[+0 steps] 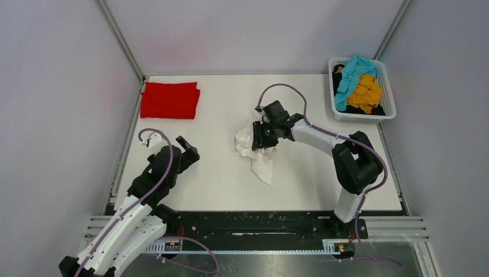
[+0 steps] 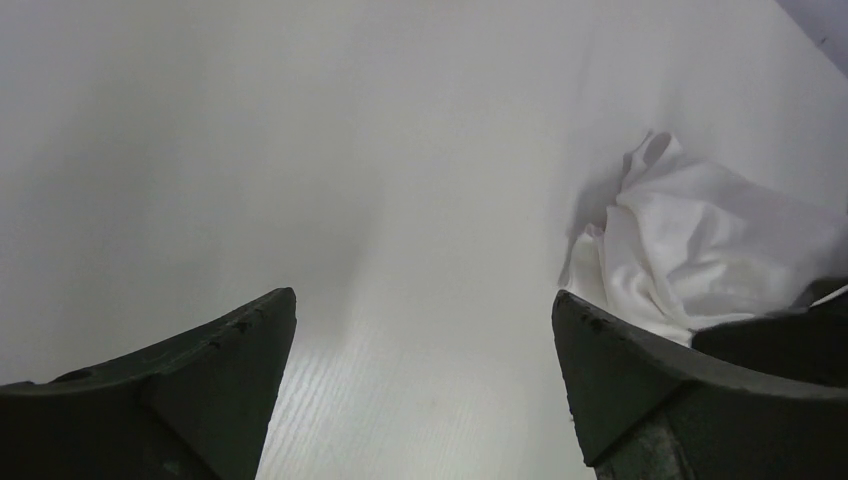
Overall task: Fold and stack the t-shirts
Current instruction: Move the tshirt to the center of the board, then flatten out the tshirt
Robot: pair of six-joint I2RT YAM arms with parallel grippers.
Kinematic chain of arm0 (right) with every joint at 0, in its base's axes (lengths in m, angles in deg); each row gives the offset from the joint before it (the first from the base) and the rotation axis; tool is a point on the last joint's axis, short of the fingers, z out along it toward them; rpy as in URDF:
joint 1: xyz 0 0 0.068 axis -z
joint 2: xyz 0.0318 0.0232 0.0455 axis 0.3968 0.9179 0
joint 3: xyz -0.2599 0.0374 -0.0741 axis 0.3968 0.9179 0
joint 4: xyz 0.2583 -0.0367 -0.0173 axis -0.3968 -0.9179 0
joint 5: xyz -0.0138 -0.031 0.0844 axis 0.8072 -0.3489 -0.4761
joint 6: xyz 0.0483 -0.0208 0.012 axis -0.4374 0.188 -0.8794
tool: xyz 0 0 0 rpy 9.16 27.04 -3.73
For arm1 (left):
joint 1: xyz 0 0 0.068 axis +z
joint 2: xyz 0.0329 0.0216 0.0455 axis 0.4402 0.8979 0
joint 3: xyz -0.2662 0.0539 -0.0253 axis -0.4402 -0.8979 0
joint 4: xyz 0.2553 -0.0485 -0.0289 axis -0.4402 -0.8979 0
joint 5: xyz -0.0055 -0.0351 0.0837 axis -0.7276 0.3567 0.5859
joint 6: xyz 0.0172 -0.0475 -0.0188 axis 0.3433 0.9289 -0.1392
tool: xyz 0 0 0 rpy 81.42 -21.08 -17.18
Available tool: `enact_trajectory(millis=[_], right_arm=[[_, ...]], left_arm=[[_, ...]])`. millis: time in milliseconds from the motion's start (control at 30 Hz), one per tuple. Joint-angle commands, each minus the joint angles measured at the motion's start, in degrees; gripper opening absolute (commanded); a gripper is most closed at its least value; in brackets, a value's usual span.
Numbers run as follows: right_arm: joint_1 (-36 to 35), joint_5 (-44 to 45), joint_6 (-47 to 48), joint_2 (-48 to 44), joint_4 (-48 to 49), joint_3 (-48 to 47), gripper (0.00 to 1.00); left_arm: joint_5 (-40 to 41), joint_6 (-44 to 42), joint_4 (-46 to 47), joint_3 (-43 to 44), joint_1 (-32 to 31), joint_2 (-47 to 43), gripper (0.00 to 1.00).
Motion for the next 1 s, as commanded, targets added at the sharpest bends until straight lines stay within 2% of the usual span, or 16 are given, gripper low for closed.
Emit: enact_trajectory(millis=[0, 33, 67, 100, 167, 267, 367, 500, 533, 667, 733, 867, 967], right_arm=[[-4.01, 5.56, -4.25, -3.25, 3.92, -2.39, 0.64], [-4.69, 5.55, -4.93, -4.26, 5.04, -2.40, 0.84], [-5.02, 4.87, -5.67, -5.32, 6.05, -2.48, 0.97], [-5.14, 4.01, -6.86, -6.41, 6.88, -2.45, 0.99], [-5.13, 4.64, -7.41, -9.49, 7.60, -1.68, 0.99], [-4.60, 14.44, -8.37, -15.52, 6.29, 1.48, 0.99], [-0.06, 19.21, -12.59, -21.32, 4.64, 6.53, 1.00], [10.35, 16.13, -18.43, -25.82, 3.16, 14.16, 0.99], [12.24, 16.08, -18.63, -26.77, 3.21, 15.94, 1.00], [17.22, 17.27, -17.53, -30.70, 3.19, 21.31, 0.99], [18.65, 17.31, -16.64, -32.10, 2.72, 22.55, 1.00], [20.87, 18.64, -15.22, -34.05, 2.48, 24.35, 0.99], [22.65, 18.67, -15.08, -34.76, 2.04, 24.87, 0.99]], left_arm=[[-10.07, -2.25, 7.60, 1.57, 0.00, 3.76, 0.99], [-12.54, -2.54, 8.90, 1.32, 0.04, 4.28, 0.99], [-15.14, -2.76, 10.20, 1.02, 0.02, 4.68, 0.99], [-17.72, -2.88, 11.53, 0.63, 0.08, 4.86, 0.99], [-23.49, -2.87, 14.65, -0.56, 0.04, 4.91, 0.99], [-33.17, -2.35, 21.21, -3.90, -0.92, 4.81, 0.99], [-35.97, -0.44, 26.08, -6.48, -4.92, 7.20, 0.99], [-32.46, -0.31, 26.77, -3.81, -14.18, 15.61, 0.99], [-30.97, -0.46, 26.76, -1.94, -18.35, 18.06, 0.99], [-25.44, -0.58, 24.40, 5.95, -28.98, 30.30, 0.99], [-22.13, -0.91, 19.97, 11.37, -32.82, 36.99, 0.99], [-13.85, -2.51, 9.67, 23.19, -37.63, 50.26, 0.97], [-11.46, -4.11, 4.83, 29.71, -39.31, 57.53, 0.94]])
